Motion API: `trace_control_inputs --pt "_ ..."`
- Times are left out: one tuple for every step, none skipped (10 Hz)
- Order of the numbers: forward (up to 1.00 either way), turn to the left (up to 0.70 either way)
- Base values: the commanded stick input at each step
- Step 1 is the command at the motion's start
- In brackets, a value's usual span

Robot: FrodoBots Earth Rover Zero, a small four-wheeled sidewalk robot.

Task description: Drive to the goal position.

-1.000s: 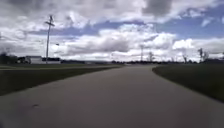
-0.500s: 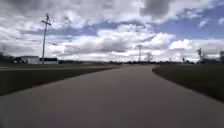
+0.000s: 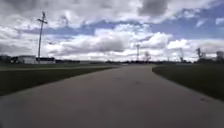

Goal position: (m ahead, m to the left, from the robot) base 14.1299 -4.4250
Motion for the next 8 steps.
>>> trace_control_inputs --pt "1.00 -0.10" --pt "1.00 -0.10" --pt "1.00 -0.10" --pt "1.00 -0.10" --pt "1.00 -0.10" --pt "1.00 -0.10" --pt "1.00 -0.10" --pt "1.00 -0.10"
